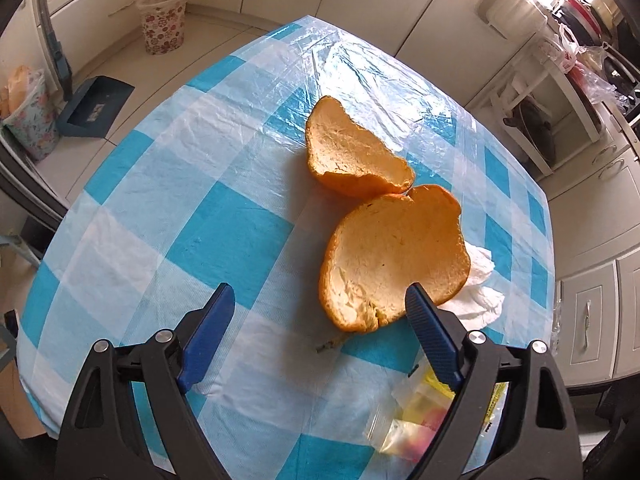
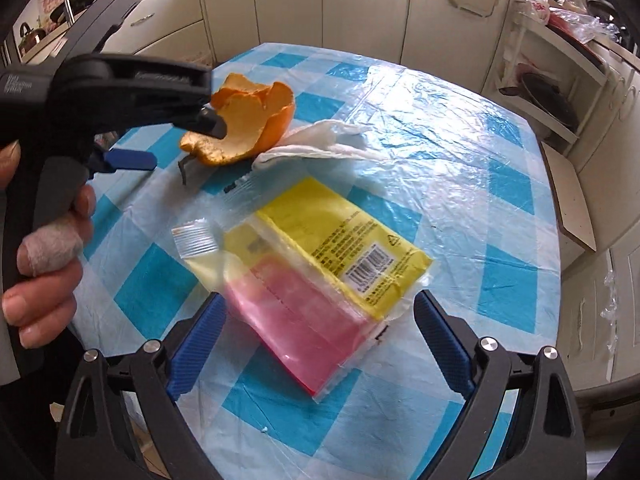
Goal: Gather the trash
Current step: 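Move both open grippers over the table toward the orange peel and packet, then grasp an orange peel with the left gripper while the right gripper grasps the yellow-and-pink packet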
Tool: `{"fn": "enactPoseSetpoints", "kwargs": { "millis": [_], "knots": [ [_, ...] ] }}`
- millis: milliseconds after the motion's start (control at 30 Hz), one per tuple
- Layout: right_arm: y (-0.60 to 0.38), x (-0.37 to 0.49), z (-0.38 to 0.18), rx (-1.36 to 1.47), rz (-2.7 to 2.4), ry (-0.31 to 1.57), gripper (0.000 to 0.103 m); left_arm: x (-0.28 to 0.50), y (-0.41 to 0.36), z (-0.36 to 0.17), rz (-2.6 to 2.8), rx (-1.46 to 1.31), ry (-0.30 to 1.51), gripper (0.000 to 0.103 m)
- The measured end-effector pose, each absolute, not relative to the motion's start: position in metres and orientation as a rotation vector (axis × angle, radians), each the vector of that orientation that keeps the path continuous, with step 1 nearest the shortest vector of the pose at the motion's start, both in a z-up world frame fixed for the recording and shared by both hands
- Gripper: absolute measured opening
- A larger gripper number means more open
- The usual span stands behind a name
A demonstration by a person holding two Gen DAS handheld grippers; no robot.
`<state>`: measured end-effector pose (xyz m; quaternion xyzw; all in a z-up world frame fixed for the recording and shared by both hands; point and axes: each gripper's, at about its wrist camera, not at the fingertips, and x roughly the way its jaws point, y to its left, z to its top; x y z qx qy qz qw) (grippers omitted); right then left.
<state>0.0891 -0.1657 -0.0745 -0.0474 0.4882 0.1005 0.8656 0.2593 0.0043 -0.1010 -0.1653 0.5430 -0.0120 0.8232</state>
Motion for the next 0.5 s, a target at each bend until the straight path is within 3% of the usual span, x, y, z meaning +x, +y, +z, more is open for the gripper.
{"fn": "enactPoseSetpoints", "kwargs": {
  "millis": [67, 133, 200, 233, 267, 300, 333, 367, 400, 500],
  "knots": [
    [-0.158, 0.089, -0.081, -0.112, 0.237, 1.028, 0.089, 0.264, 0.0, -0.102, -0.02, -0.336, 1.146, 0.083],
    [-0.152, 0.087, -0.086, -0.142, 0.251, 1.026, 0.081, 0.268, -0.004, -0.102, -0.018, -0.315, 1.137, 0.079],
    [-0.151, 0.085, -0.086, -0.128, 0.282, 1.004, 0.067, 0.27, -0.009, -0.102, -0.024, -0.285, 1.126, 0.053],
    [-0.152, 0.085, -0.085, -0.124, 0.278, 0.998, 0.052, 0.27, -0.012, -0.102, -0.032, -0.268, 1.127, 0.044],
    [-0.153, 0.085, -0.083, -0.118, 0.278, 0.996, 0.042, 0.269, -0.015, -0.102, -0.047, -0.261, 1.132, 0.025],
    [-0.155, 0.086, -0.082, -0.105, 0.279, 0.994, 0.037, 0.268, -0.015, -0.103, -0.051, -0.256, 1.134, 0.022],
    [-0.158, 0.086, -0.081, -0.091, 0.284, 0.994, 0.012, 0.266, -0.016, -0.101, -0.054, -0.252, 1.122, 0.021],
    [-0.159, 0.086, -0.082, -0.087, 0.283, 1.006, 0.001, 0.264, -0.017, -0.1, -0.056, -0.246, 1.115, 0.019],
    [-0.157, 0.088, -0.081, -0.089, 0.283, 1.003, 0.001, 0.262, -0.017, -0.098, -0.06, -0.245, 1.109, 0.011],
    [-0.156, 0.081, -0.076, -0.102, 0.303, 0.991, 0.001, 0.253, -0.014, -0.089, -0.083, -0.253, 1.095, 0.009]
  ]
}}
